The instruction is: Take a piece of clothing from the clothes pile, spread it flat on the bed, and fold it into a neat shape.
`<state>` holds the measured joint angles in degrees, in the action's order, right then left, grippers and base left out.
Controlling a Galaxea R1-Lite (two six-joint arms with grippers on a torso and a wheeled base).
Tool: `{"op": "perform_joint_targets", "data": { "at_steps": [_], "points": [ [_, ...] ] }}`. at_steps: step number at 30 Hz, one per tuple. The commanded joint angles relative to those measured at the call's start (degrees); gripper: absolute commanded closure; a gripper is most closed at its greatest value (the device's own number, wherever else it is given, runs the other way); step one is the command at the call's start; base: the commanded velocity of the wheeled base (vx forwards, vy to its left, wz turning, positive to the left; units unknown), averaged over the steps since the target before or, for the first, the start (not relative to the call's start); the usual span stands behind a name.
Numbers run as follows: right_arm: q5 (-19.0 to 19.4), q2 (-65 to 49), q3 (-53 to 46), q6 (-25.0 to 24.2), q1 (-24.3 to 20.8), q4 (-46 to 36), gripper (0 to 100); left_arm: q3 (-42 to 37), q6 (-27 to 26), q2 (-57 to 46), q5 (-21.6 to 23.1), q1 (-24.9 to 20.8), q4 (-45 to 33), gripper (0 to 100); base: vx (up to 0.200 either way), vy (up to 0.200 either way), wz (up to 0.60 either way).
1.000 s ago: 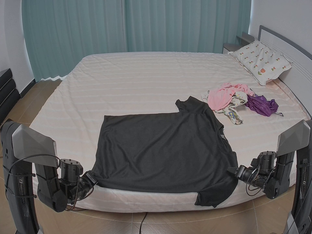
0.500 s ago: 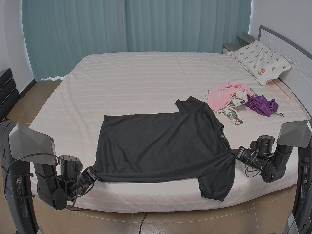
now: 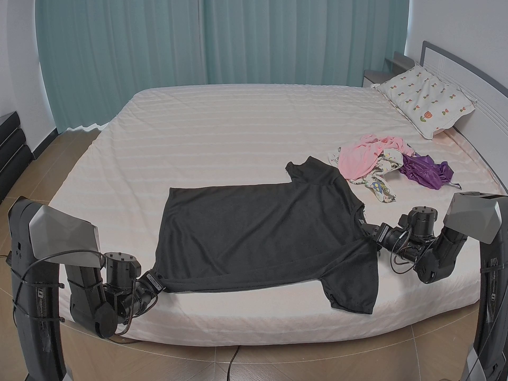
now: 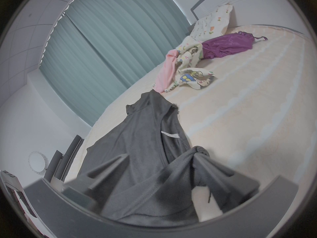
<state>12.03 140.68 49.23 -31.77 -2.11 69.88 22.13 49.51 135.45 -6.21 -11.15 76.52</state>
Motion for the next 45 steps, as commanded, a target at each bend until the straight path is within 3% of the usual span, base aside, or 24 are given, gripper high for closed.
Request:
{"op": "perform_joint_targets", "data": {
  "at_steps": [1,11,13,23,37,45],
  "points": [
    [-0.25,-1.11,-2.73,-0.40,2.28,-0.27,0,0.37,0.15,1.22,0.14,-0.01,0.03,100,0.000,0.000,0.00],
    [0.54,-6.65,-11.61,-1.37,4.39,-1.15,0,0.29,0.33,1.22,0.14,-0.01,0.12,100,0.000,0.000,0.00],
    [3.52,-11.13,-20.05,-2.24,2.28,-0.53,0,0.29,0.86,1.22,0.14,-0.01,0.12,100,0.000,0.000,0.00],
    [4.23,-12.62,-33.93,-1.72,-2.99,-0.35,0,0.29,1.03,1.22,0.14,-0.01,0.12,100,0.000,0.000,0.00],
    [3.79,-8.32,-37.54,-1.63,-8.26,0.61,0,0.29,1.12,1.13,0.23,-0.01,0.12,100,0.000,0.000,0.00],
    [1.50,-2.69,-38.59,-1.28,-8.79,10.90,0,0.37,1.12,1.13,0.23,-0.01,0.03,100,0.000,0.000,0.00]
  ]
}}
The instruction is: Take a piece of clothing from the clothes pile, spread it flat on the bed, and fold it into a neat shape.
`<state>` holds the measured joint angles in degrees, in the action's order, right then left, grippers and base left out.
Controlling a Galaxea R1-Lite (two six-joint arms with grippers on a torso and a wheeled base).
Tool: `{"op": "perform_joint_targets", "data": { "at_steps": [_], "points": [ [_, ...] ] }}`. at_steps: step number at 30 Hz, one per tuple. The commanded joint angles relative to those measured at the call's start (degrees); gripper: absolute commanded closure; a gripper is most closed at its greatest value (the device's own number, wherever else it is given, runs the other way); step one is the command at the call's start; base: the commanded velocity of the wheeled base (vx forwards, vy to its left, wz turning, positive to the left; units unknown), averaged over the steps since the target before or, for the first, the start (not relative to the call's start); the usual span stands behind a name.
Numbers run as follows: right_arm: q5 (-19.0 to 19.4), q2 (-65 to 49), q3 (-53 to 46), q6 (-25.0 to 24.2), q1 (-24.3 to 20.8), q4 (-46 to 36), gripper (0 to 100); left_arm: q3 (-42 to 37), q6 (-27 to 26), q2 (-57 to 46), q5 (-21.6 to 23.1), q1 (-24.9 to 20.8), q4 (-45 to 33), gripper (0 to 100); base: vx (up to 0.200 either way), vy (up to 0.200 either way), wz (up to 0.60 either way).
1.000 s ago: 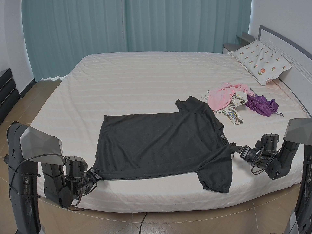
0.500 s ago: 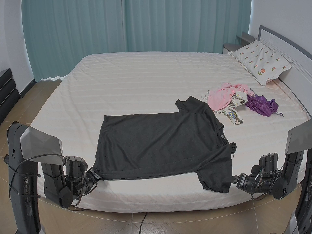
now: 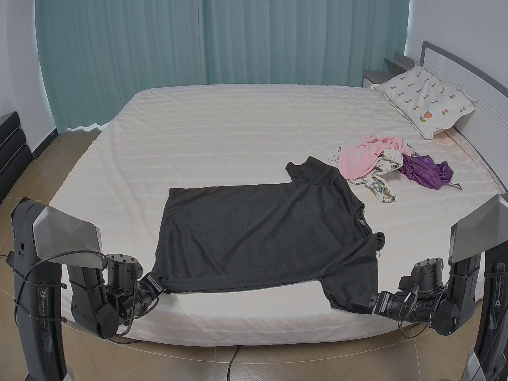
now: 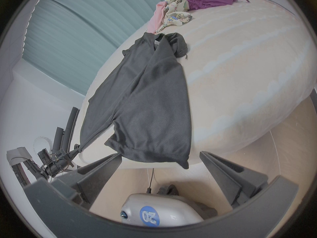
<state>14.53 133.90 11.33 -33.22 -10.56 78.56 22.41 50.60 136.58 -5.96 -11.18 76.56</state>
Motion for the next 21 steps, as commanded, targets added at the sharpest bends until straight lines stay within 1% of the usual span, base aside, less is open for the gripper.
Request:
{"op": "perform_joint_targets", "data": {
  "at_steps": [1,10,11,21],
  "points": [
    [-1.00,4.35,-0.78,0.26,-0.52,2.65,0,0.09,0.02,0.09,-0.02,0.02,0.00,100,0.000,0.000,0.00],
    [-0.91,4.61,0.10,0.08,-0.69,2.92,0,0.09,0.02,0.09,-0.02,0.02,0.00,100,0.000,0.000,0.00],
    [-0.91,4.70,0.36,0.08,-0.78,2.92,100,0.09,0.02,0.00,-0.02,0.02,0.08,100,0.000,0.000,0.00],
    [-1.00,4.00,0.19,0.00,-0.52,2.74,100,0.01,0.02,0.00,-0.02,0.02,0.00,100,0.000,0.000,0.00]
  ]
}}
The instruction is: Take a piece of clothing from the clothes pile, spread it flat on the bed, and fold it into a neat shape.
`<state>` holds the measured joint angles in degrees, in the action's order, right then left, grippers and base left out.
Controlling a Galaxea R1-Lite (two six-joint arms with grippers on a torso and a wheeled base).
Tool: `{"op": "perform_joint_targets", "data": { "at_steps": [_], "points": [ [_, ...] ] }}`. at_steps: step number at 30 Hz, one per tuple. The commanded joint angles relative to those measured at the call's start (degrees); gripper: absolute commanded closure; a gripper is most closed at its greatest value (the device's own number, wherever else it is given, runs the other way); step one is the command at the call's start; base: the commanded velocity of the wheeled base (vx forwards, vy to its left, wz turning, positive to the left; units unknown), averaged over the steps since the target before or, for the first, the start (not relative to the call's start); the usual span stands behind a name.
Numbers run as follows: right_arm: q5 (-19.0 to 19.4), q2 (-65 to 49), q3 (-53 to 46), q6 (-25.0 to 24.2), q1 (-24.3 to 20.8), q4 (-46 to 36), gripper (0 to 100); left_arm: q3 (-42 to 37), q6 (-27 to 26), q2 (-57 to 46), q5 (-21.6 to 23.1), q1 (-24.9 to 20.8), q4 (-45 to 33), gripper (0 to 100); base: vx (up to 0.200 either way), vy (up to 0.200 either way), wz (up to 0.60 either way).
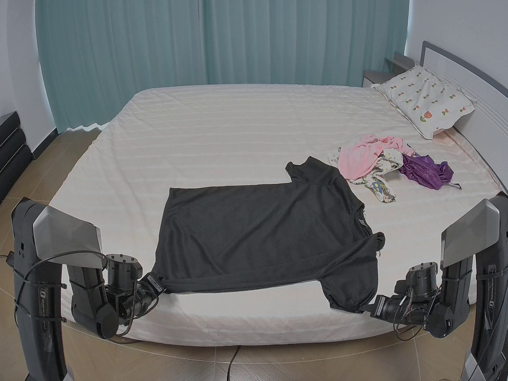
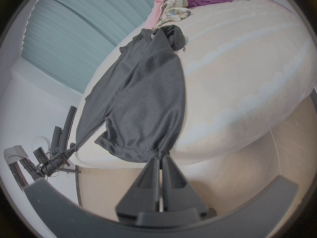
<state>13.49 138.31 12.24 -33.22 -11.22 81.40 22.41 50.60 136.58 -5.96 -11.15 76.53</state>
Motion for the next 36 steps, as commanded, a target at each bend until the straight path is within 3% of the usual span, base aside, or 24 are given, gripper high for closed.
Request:
{"op": "perform_joint_targets", "data": {
  "at_steps": [1,6,11,19,25,28,32,36],
  "points": [
    [0.04,-0.59,-1.08,0.00,0.40,-0.19,100,0.01,0.02,0.00,-0.02,0.08,0.02,100,0.000,0.000,0.00],
    [0.83,-3.84,-3.80,0.08,2.69,-0.10,100,-0.26,0.02,-0.09,0.16,0.17,0.11,100,0.000,0.000,0.00],
    [4.87,-10.52,-9.25,0.17,5.15,-0.01,100,-0.96,0.11,-0.53,0.16,0.17,0.11,100,0.000,0.000,0.00],
    [5.05,-15.27,-12.24,1.23,5.77,-1.94,100,-6.41,-0.15,-4.57,-0.02,0.08,2.13,100,0.000,0.000,0.00],
    [4.96,-26.78,-12.24,5.45,6.82,-16.18,100,-10.19,-0.77,-6.24,-0.37,-0.27,5.29,100,0.000,0.000,0.00],
    [4.96,-31.44,-12.24,7.56,6.73,-22.51,100,-11.95,-3.85,-6.24,-0.45,-1.41,6.35,100,0.000,0.000,0.00],
    [4.43,-34.43,-12.24,9.31,6.38,-27.87,100,-14.32,-8.15,-6.24,-0.45,-2.12,6.61,100,0.000,0.000,0.00],
    [2.50,-36.19,-12.24,10.28,6.03,-32.27,100,-14.76,-8.68,-6.24,-0.54,-2.38,6.61,100,0.000,0.000,0.00]
  ]
}}
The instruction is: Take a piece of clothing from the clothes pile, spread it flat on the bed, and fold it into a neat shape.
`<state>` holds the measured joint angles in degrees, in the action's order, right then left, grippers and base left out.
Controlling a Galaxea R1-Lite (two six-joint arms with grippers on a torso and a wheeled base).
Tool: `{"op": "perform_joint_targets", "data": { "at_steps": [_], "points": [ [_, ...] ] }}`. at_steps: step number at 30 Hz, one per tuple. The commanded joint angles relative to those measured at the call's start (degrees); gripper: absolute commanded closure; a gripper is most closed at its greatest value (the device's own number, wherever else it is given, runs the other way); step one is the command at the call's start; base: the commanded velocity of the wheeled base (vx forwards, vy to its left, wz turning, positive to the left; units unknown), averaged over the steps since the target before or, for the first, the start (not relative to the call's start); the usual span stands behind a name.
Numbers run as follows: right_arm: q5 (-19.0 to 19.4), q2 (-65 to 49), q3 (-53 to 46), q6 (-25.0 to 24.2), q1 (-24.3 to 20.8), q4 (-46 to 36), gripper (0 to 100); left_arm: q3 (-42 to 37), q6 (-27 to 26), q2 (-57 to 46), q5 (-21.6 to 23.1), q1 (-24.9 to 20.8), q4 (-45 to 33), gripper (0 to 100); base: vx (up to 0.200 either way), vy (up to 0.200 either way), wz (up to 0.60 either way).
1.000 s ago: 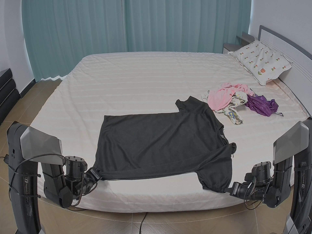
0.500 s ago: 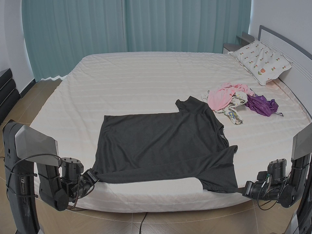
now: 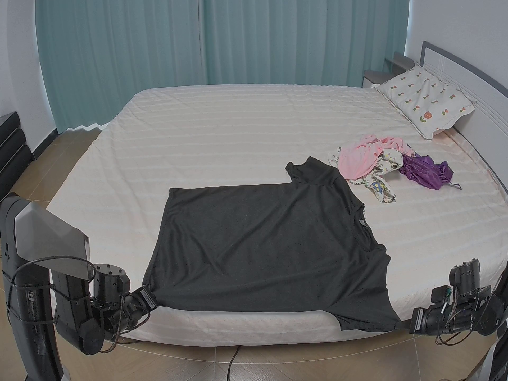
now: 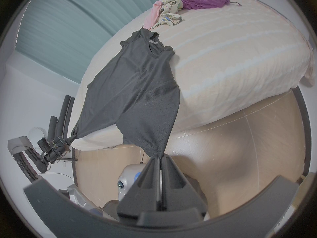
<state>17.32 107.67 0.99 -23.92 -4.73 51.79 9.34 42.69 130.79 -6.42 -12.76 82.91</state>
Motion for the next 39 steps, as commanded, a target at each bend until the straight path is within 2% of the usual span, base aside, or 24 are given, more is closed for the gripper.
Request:
{"op": "perform_joint_targets", "data": {
  "at_steps": [1,5,19,29,34,37,39],
  "points": [
    [-1.68,-6.15,-0.99,1.42,-0.63,-3.97,100,-2.04,-0.77,-0.36,-0.17,-0.77,0.24,100,0.000,0.000,0.00],
    [-1.77,-9.85,-0.99,3.26,-0.63,-9.33,100,-4.33,-2.96,-0.36,-0.17,-0.95,0.24,100,0.000,0.000,0.00],
    [-2.03,-18.63,-0.90,4.05,-2.21,-21.73,100,-7.76,-3.40,-0.19,-0.08,-2.00,0.32,100,0.000,0.000,0.00],
    [-2.03,-21.36,-0.37,4.85,-2.21,-25.51,100,-9.16,-4.46,-0.28,-0.26,-3.14,0.15,100,0.000,0.000,0.00],
    [-2.03,-22.76,2.35,5.02,-2.13,-27.00,100,-9.25,-4.28,-3.18,-1.13,-3.94,-2.84,100,0.000,0.000,0.00],
    [-2.03,-23.56,4.73,5.02,-2.21,-31.48,100,-9.16,-4.72,-6.69,-1.22,-4.99,-9.78,100,0.000,0.000,0.00],
    [-2.03,-23.82,5.87,5.29,-2.21,-33.94,100,-9.16,-6.04,-6.87,-1.49,-5.08,-10.31,100,0.000,0.000,0.00]
  ]
}}
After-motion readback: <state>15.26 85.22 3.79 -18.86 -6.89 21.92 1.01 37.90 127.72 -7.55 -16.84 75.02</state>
